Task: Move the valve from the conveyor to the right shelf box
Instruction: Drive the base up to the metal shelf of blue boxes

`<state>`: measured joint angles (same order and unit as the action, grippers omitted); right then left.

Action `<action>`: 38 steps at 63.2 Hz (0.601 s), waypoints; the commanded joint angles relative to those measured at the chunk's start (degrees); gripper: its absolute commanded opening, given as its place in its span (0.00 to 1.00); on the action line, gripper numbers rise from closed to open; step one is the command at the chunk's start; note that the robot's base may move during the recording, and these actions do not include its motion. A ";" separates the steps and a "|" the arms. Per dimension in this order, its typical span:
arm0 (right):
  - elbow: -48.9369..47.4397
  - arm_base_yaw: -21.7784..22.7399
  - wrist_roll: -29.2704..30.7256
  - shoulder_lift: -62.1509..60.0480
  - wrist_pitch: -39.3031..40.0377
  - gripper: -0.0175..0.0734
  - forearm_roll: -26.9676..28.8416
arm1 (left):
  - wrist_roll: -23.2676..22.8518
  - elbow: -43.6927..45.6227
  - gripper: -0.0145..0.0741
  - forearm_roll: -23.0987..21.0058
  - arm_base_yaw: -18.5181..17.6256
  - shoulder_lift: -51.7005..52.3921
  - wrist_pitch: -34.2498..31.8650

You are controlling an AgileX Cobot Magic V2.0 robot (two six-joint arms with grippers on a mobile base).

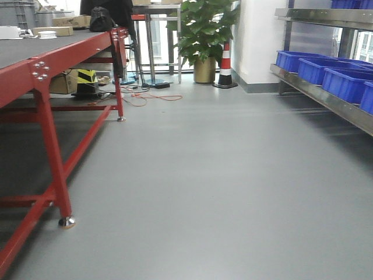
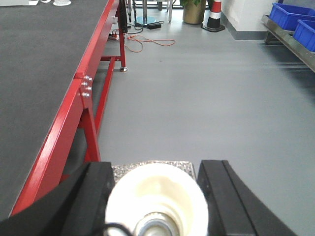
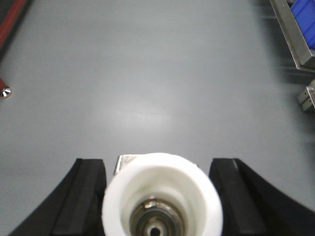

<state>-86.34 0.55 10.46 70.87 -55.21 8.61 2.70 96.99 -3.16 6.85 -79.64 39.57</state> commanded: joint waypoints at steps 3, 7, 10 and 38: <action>-1.02 0.31 0.28 -0.71 3.53 0.01 -0.26 | -0.37 0.76 0.04 -0.27 -0.28 0.57 -3.39; -1.02 0.31 0.28 -0.71 3.53 0.01 -0.26 | -0.37 0.76 0.04 -0.27 -0.28 0.57 -3.39; -1.02 0.31 0.28 -0.71 3.53 0.01 -0.26 | -0.37 0.76 0.04 -0.27 -0.28 0.57 -3.39; -1.02 0.31 0.28 -0.71 3.75 0.01 -0.26 | -0.37 0.76 0.04 -0.27 -0.28 0.57 -3.39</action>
<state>-86.34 0.55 10.46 70.87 -55.08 8.61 2.70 96.99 -3.16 6.85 -79.64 39.57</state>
